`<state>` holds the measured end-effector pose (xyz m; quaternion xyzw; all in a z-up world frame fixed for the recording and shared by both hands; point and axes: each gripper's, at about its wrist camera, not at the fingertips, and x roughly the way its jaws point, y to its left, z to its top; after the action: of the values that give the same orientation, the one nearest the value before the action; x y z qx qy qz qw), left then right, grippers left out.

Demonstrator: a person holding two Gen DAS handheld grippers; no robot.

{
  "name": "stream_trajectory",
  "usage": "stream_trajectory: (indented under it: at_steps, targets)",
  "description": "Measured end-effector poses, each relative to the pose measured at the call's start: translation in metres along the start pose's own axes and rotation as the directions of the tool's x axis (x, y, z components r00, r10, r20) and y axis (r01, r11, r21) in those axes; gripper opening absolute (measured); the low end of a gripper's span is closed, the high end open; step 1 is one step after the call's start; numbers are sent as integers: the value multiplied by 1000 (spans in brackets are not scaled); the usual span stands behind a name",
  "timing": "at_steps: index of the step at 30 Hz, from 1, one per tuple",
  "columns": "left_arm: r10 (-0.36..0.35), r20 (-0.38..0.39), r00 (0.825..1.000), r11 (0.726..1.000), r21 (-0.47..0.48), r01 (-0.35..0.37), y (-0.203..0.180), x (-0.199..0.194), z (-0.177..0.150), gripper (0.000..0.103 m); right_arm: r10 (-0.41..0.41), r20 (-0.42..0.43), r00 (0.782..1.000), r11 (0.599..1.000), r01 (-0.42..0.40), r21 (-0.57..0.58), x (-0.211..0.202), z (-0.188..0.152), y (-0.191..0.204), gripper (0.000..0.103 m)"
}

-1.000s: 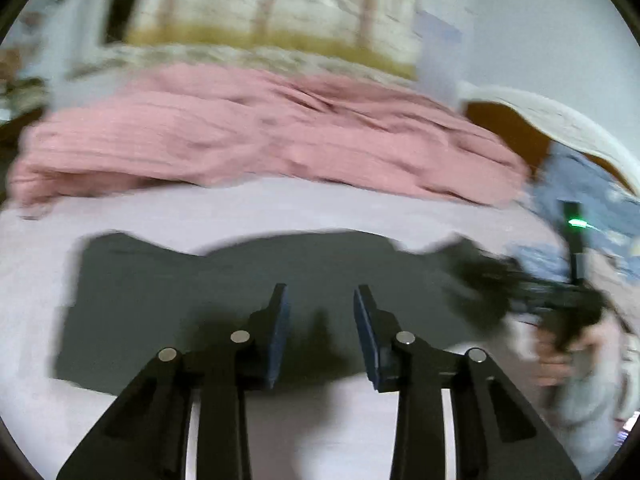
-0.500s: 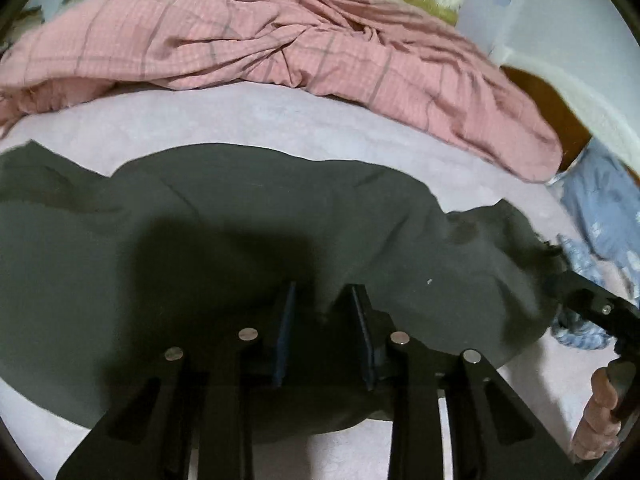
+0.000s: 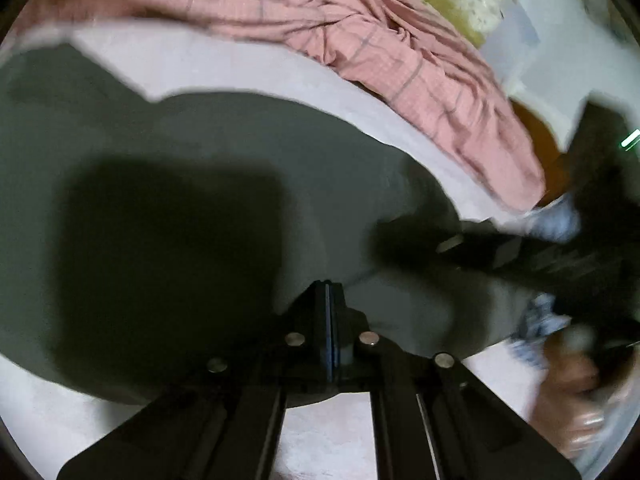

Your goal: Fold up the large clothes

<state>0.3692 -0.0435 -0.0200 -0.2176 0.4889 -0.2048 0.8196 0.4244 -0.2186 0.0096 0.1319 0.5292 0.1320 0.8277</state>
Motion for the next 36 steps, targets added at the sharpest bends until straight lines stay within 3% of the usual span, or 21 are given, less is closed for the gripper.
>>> stream_trajectory:
  at_steps: [2, 6, 13, 16, 19, 21, 25, 28, 31, 34, 36]
  targets:
    - [6, -9, 1000, 1000, 6, -6, 1, 5, 0, 5, -6, -59, 998, 1000, 7, 18, 26, 1, -1, 5]
    - [92, 30, 995, 993, 72, -94, -14, 8, -6, 5, -57, -40, 998, 998, 58, 23, 42, 12, 1, 0]
    - [66, 33, 997, 996, 50, -68, -5, 8, -5, 5, -107, -37, 994, 992, 109, 66, 55, 35, 0, 0]
    - [31, 11, 999, 999, 27, -31, 1, 8, -2, 5, -64, -12, 998, 994, 65, 83, 39, 12, -7, 0]
    - [2, -15, 1000, 1000, -9, -3, 5, 10, 1, 5, -55, -47, 997, 998, 54, -38, 20, -32, 6, 0]
    - [-2, -22, 1000, 1000, -21, 1, 4, 10, 0, 5, -62, -32, 998, 996, 60, -61, 13, -52, 7, 0]
    - [45, 7, 999, 999, 25, -46, -3, 11, -3, 5, 0, -23, 1000, 997, 1, 76, 22, -35, -11, 0]
    - [49, 13, 999, 998, 40, -49, -2, 12, -2, 5, -60, 48, 997, 995, 56, 81, 31, -7, -7, 0]
    - [-16, 2, 1000, 999, 29, 16, 10, 13, 3, 5, -93, 51, 994, 986, 85, 144, 50, 27, -13, 0]
    - [-44, -13, 999, 999, 14, 45, 12, 11, 3, 5, 31, 40, 999, 948, -43, 315, 35, 31, -41, 0]
    - [-31, -10, 999, 999, 22, 32, 10, 11, 3, 5, 29, 94, 995, 956, -55, 287, 8, 14, -47, 0]
